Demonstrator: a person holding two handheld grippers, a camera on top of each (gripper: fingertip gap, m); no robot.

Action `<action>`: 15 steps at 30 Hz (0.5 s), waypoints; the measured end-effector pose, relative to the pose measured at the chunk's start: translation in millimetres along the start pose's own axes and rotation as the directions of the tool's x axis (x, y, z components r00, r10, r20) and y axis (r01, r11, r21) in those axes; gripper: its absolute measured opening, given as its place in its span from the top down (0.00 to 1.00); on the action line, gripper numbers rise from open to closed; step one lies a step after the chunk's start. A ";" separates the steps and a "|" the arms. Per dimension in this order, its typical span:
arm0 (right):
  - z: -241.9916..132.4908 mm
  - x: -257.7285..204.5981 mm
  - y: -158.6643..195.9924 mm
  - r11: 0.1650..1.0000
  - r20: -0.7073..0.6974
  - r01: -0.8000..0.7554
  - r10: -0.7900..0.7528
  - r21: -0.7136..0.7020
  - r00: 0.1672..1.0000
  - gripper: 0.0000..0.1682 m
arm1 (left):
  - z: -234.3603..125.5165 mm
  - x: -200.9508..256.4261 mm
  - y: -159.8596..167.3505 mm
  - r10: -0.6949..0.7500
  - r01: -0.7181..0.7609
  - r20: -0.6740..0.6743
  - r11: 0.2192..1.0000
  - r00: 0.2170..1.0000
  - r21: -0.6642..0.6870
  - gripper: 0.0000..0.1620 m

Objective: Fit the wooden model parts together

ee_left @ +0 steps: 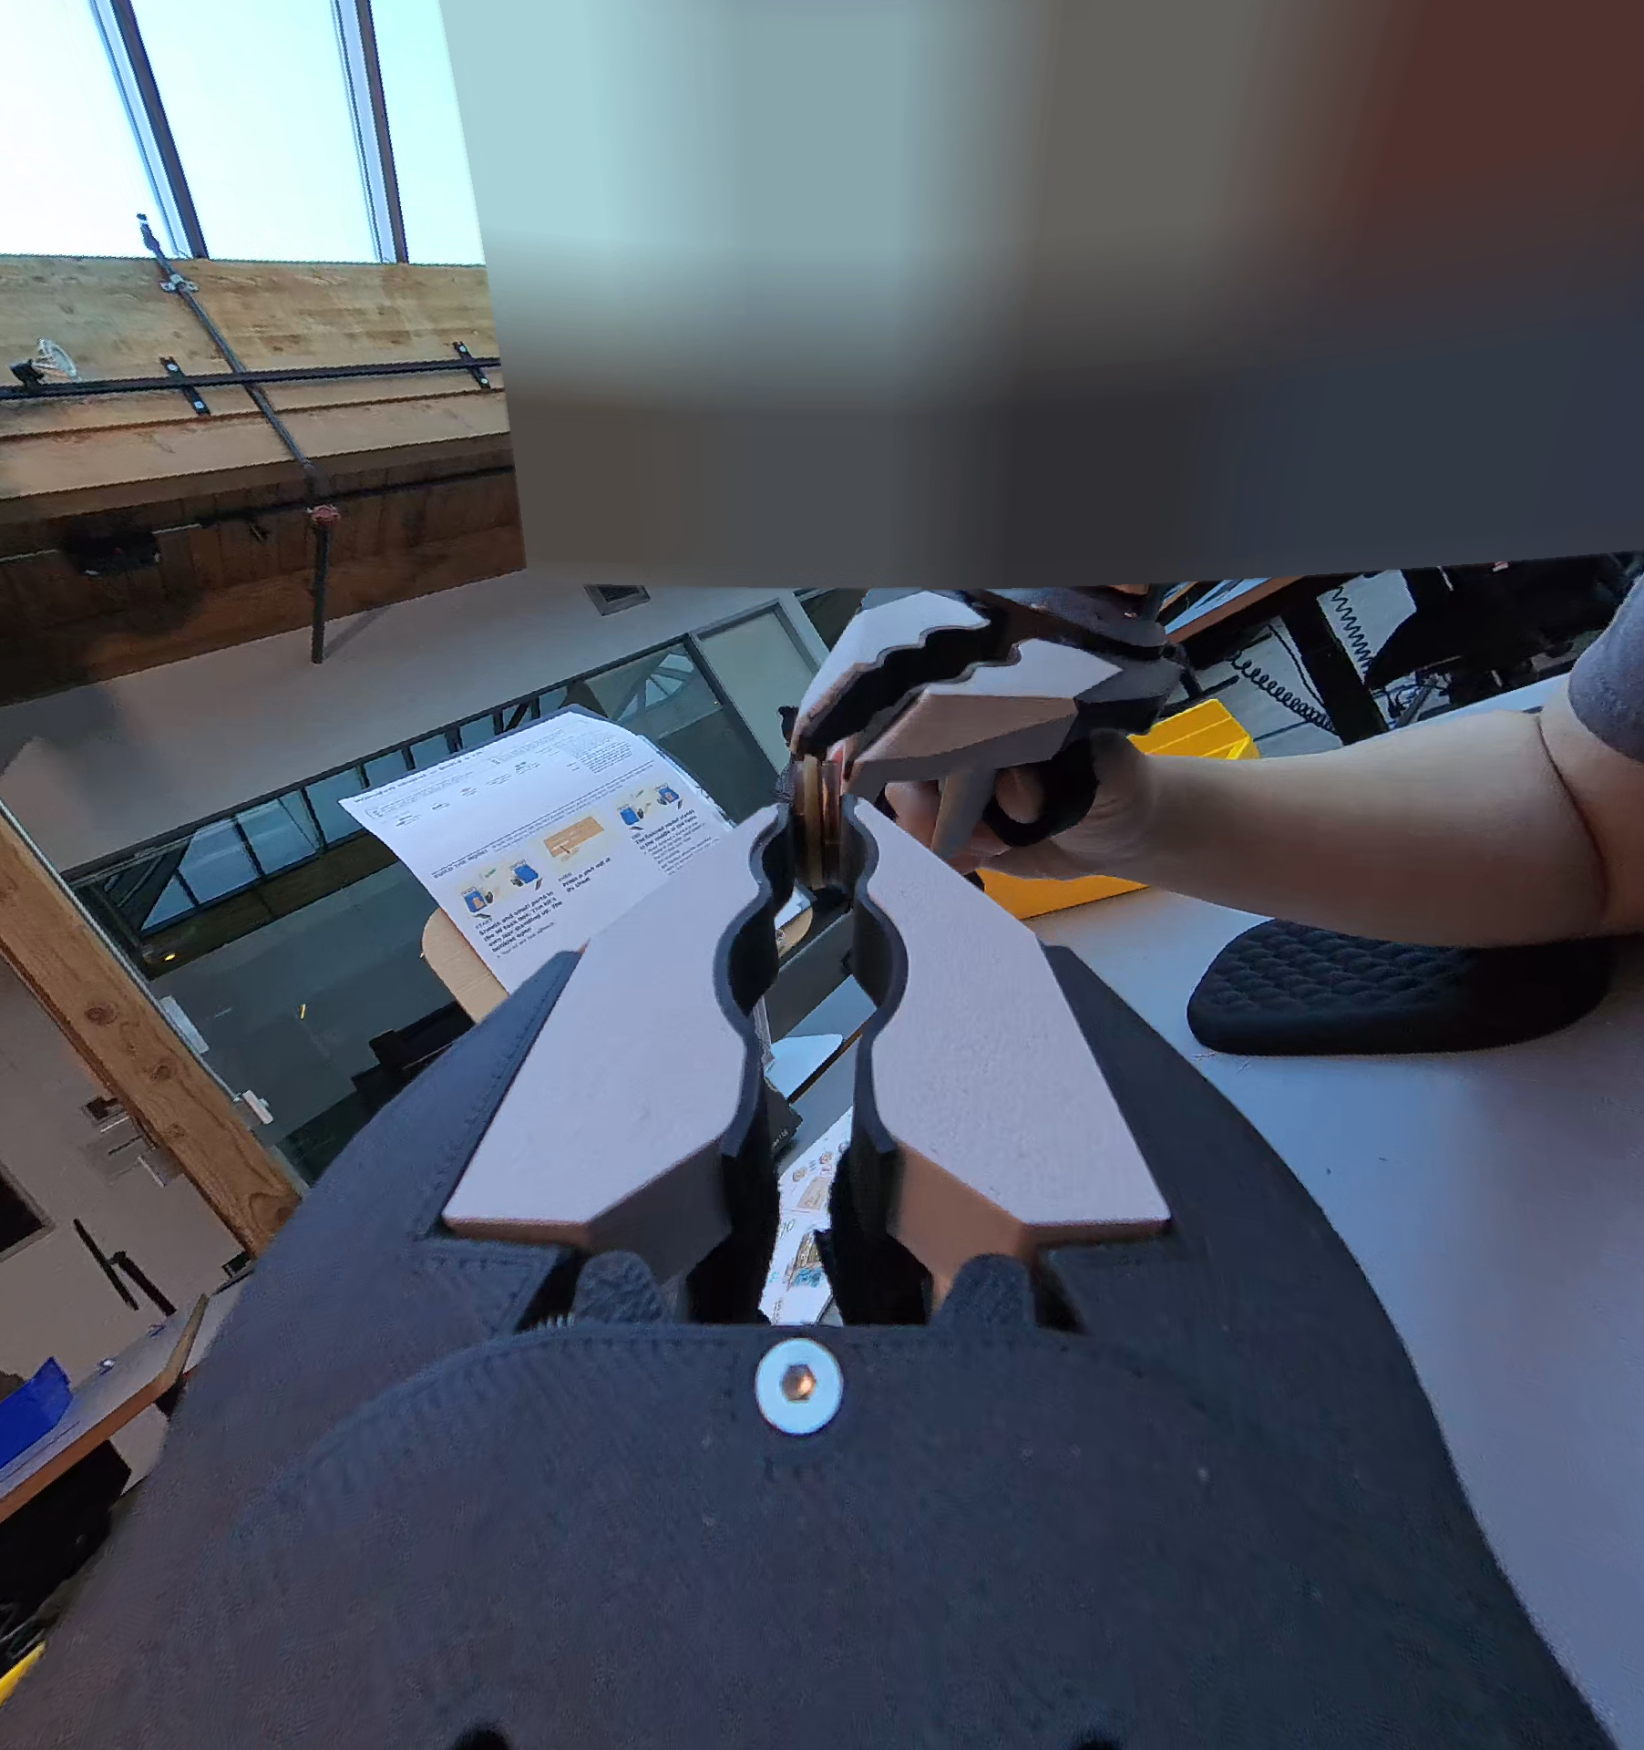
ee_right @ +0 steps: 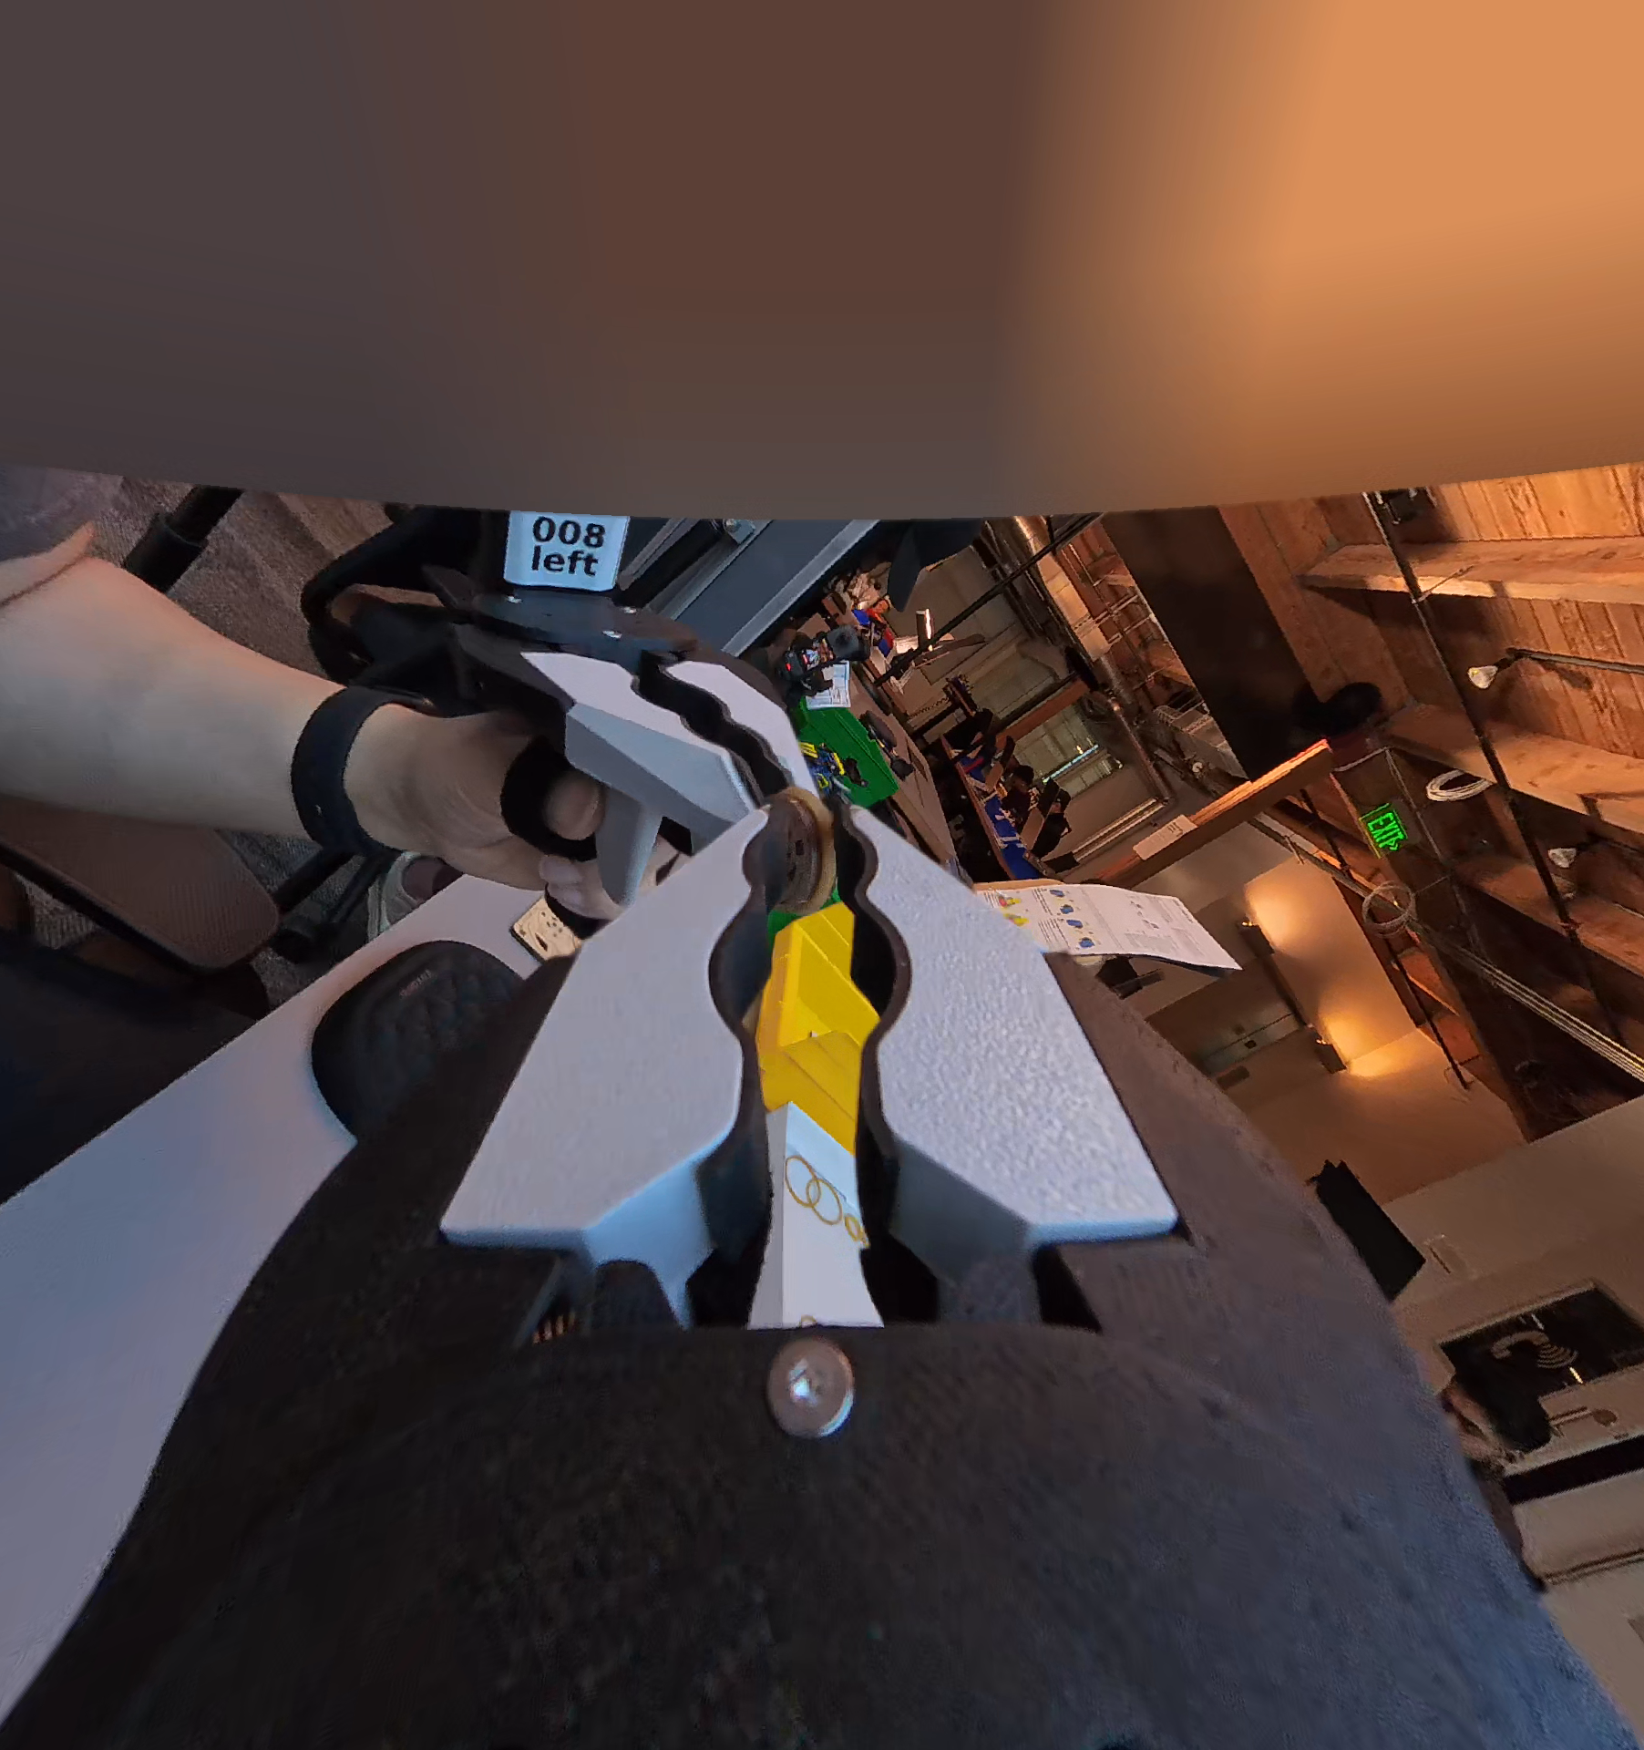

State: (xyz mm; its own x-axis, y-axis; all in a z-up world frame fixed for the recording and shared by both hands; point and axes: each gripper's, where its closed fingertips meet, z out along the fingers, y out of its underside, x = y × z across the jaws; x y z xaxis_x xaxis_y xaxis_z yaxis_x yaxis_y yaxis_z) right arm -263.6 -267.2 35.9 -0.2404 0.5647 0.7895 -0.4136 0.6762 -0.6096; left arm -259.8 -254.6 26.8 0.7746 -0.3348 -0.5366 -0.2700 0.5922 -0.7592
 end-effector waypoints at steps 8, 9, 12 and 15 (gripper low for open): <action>-0.6 -3.0 14.7 0.995 0.029 0.052 -0.050 -0.085 0.998 0.96 | 0.8 0.4 13.9 0.009 -0.011 -0.015 0.995 1.000 -0.097 0.96; -0.5 -3.7 15.7 0.993 0.029 0.069 -0.067 -0.091 0.997 0.96 | 0.4 0.6 15.1 0.006 -0.008 -0.019 0.994 1.000 -0.105 0.96; 0.5 -6.0 18.0 0.988 0.035 0.104 -0.101 -0.110 0.994 0.96 | -1.1 1.2 17.5 0.012 -0.015 -0.029 0.992 1.000 -0.128 0.96; 0.1 -8.2 21.7 0.988 0.059 0.092 -0.085 -0.126 0.995 0.96 | -2.0 2.3 21.5 0.026 -0.032 -0.037 0.987 0.999 -0.160 0.96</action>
State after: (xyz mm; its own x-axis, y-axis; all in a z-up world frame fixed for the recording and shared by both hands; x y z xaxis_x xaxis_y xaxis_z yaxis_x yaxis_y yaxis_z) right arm -270.7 -257.2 16.2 -0.2557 0.4762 0.8413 -0.3200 0.7795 -0.5385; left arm -265.0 -244.2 8.5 0.7455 -0.3462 -0.5696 -0.3828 0.4773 -0.7910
